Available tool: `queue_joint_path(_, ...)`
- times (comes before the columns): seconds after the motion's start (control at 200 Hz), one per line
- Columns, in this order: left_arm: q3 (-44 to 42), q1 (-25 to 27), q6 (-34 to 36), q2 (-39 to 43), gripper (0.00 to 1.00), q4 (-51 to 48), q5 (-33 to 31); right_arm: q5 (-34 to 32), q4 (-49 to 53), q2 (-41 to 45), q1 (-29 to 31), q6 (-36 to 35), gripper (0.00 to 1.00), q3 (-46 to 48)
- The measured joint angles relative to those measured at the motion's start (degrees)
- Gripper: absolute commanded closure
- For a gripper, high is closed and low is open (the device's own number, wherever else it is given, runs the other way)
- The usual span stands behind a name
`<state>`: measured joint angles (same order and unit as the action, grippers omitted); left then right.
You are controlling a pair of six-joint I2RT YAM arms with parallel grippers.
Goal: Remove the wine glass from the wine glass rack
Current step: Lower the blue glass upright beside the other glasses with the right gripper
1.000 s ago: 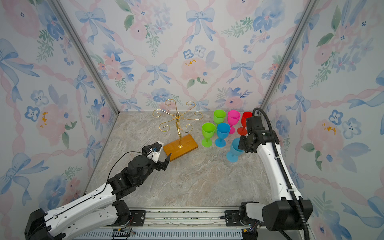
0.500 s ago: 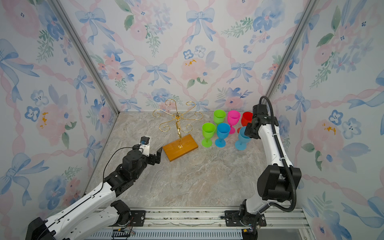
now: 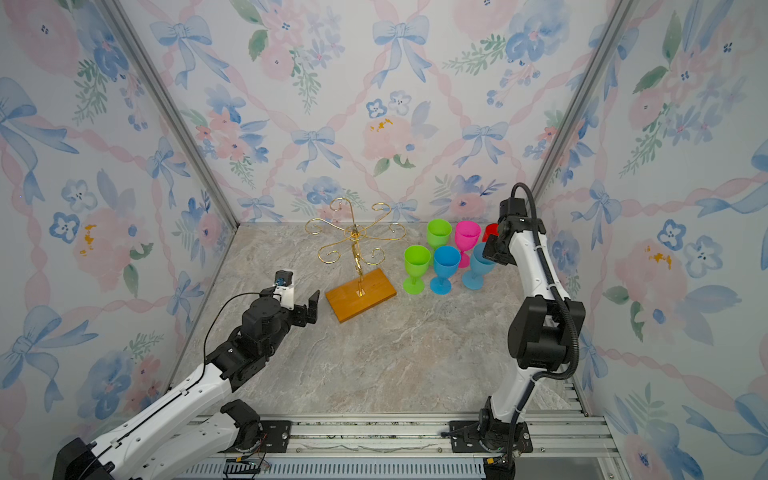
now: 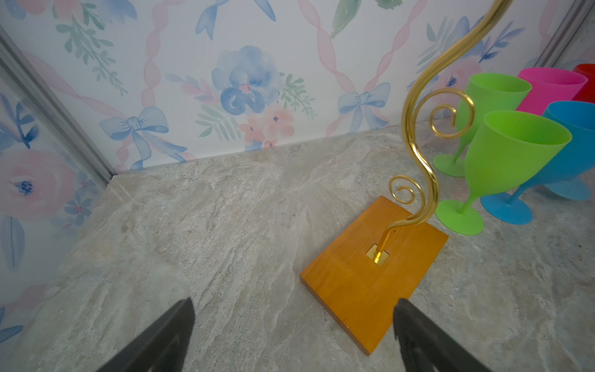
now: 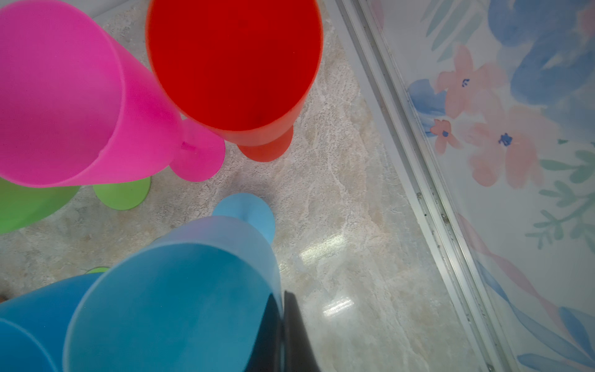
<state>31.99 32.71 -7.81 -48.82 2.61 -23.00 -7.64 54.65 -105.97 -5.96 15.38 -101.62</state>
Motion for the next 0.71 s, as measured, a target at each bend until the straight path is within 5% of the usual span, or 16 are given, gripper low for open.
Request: queue_joint_path(0.705,-0.3,-0.6,0.0,0.2,0.02,0.0,0.1,1.9,0.7,-1.6,0.5,0.0,1.00,0.0)
